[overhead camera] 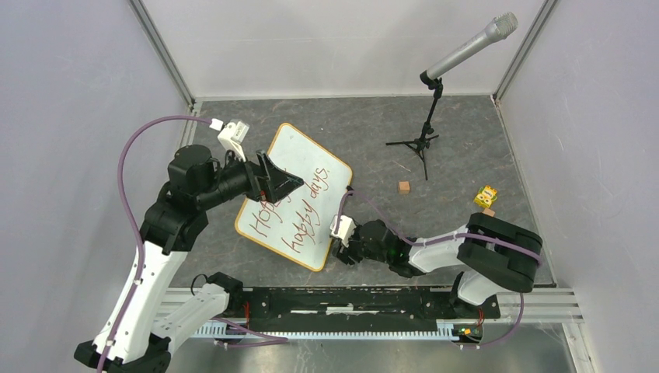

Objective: Erase the whiteboard

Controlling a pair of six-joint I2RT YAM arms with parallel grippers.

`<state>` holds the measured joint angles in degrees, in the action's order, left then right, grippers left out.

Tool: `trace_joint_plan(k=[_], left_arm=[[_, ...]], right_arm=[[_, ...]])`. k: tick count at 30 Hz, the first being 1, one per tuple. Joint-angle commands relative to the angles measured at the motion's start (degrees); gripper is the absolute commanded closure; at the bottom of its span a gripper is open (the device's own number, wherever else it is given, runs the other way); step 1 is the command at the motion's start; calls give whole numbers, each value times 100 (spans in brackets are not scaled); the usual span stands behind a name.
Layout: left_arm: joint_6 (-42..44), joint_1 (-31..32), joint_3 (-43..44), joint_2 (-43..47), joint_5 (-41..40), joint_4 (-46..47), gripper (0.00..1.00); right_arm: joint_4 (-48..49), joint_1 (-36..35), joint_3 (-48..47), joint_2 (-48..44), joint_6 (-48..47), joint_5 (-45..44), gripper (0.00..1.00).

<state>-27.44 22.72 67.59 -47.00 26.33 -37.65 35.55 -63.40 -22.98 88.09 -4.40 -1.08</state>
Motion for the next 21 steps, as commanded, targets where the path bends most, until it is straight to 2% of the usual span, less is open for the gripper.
trace_joint_plan(k=[1, 9, 14, 16, 21], left_arm=[[-214, -16, 119, -53, 189, 251, 0], [-335, -19, 258, -198, 219, 316, 0], [-183, -22, 447, -302, 122, 140, 0], [-37, -24, 652, -387, 60, -76, 0], [374, -22, 1114, -651, -257, -625, 0]], right_arm=[[876, 235, 44, 275, -26, 443, 30], [1442, 422, 92, 577, 167, 865, 49], [1578, 425, 187, 579, 234, 864, 70], [1832, 424, 378, 471, 293, 885, 76], [1888, 425, 591, 304, 404, 964, 100]])
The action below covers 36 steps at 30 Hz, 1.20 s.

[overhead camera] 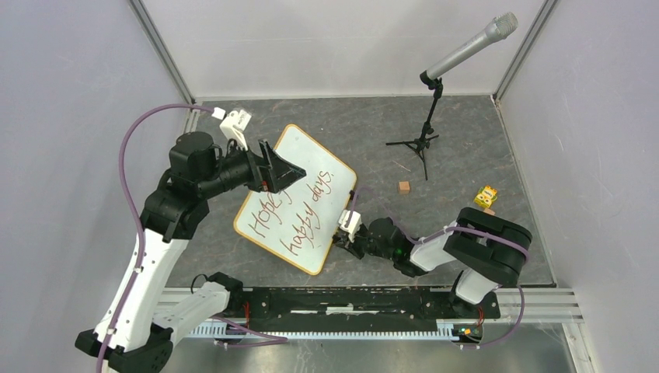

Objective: Erase the whiteboard

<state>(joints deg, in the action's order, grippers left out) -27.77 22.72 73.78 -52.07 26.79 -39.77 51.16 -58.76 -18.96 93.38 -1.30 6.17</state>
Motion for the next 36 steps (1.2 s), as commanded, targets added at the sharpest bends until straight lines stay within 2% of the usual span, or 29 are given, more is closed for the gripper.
trace_joint_plan(k=[1, 6, 11, 14, 16, 17, 21, 23, 25, 31, 36], left_arm=[[429, -36, 561, -182, -464, -493, 0], [441, -364, 372, -336, -480, -456, 0], [292, -1230, -508, -332, 314, 155, 0], [256, -1466, -982, -423, 793, 532, 0], [358, -1472, -1178, -489, 803, 673, 0], [452, -1472, -1220, -531, 657, 657, 1], [598, -1472, -1319, -729, 565, 807, 4], [597, -1470, -1320, -849, 488, 892, 7], [597, -1472, -1391, -937, 265, 1035, 10], [747, -1463, -1653, -1247, 235, 1307, 21], [943, -1446, -1715, -1360, 340, 1340, 25]], right_arm=[[295, -39, 269, -292, 120, 243, 100], [195, 10, 877, -978, 401, 149, 100], [-265, 74, 1340, -1671, 598, -6, 99], [-605, 84, 1501, -2000, 714, -182, 89], [-1041, 84, 1437, -2135, 844, -260, 83], [-1307, 85, 1387, -2209, 922, -338, 77], [-2539, 75, 973, -2567, 1380, -535, 39], [-3361, 74, 682, -2776, 1662, -582, 26], [-4137, 59, 358, -3086, 1961, -889, 18], [-7061, 58, -867, -4023, 3128, -2319, 16], [-8731, 70, -1465, -4313, 4067, -3227, 18]])
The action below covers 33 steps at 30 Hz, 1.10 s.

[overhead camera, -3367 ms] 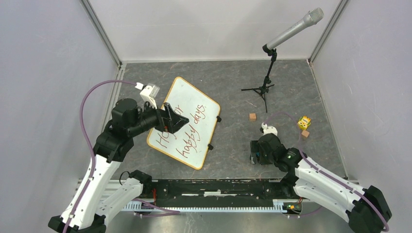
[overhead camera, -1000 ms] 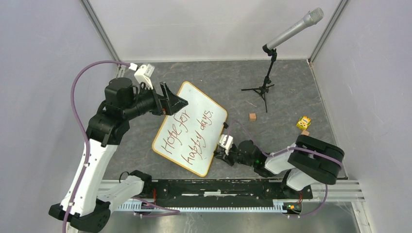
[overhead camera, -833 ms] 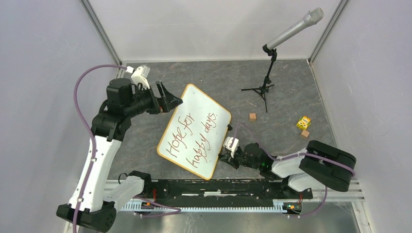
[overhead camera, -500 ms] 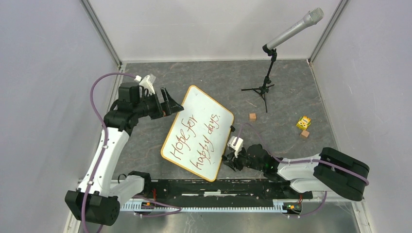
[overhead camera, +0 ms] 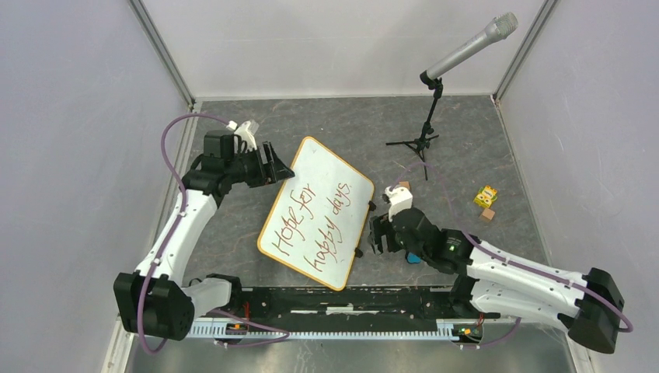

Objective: Erase the whiteboard

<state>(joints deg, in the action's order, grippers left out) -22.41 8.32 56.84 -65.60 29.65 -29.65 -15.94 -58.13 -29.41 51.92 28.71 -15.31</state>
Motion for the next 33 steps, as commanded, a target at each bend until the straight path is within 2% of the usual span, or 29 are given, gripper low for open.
trace_joint_plan(k=[1, 6, 9, 13, 18, 23, 26, 33], left_arm=[[450, 2, -43, 3, 50, 328, 26], [578, 69, -214, 206, 2, 337, 26], [622, 91, -252, 330, -76, 312, 26], [659, 105, -309, 521, -166, 298, 24], [690, 131, -398, 669, -214, 293, 23], [678, 152, -423, 683, -189, 306, 22], [673, 153, -427, 668, -178, 311, 22], [695, 162, -430, 671, -213, 318, 21]], right_arm=[[-2351, 3, -488, -161, 1275, -1251, 18], [-2822, 27, -299, -126, 1799, -1659, 21], [-2636, 105, -128, -101, 1761, -1795, 29], [-2361, 266, -52, 141, 1370, -1717, 29], [-2320, 356, 139, 230, 1365, -1636, 30], [-2006, 373, 479, -58, 1427, -1482, 33], [-1842, 378, 559, -36, 1405, -1426, 39], [-1540, 390, 647, 109, 1320, -1443, 43]])
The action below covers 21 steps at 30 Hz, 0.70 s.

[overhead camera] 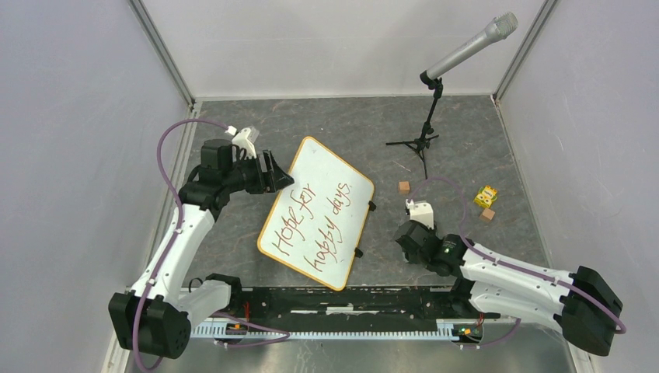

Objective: Erase the whiteboard

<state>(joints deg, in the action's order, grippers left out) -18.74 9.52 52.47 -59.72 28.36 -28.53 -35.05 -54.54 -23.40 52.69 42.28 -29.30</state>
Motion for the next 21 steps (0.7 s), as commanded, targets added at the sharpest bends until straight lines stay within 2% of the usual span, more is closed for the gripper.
trace_joint_plan(k=[1, 13, 21], left_arm=[[327, 41, 5, 74, -84, 200, 21], [266, 85, -4, 281, -77, 18, 20], [283, 94, -146, 428, -17, -72, 22]], right_arm=[[396, 31, 50, 34, -36, -61, 45], [610, 75, 174, 50, -130, -86, 62], [934, 74, 238, -8, -597, 152, 82]])
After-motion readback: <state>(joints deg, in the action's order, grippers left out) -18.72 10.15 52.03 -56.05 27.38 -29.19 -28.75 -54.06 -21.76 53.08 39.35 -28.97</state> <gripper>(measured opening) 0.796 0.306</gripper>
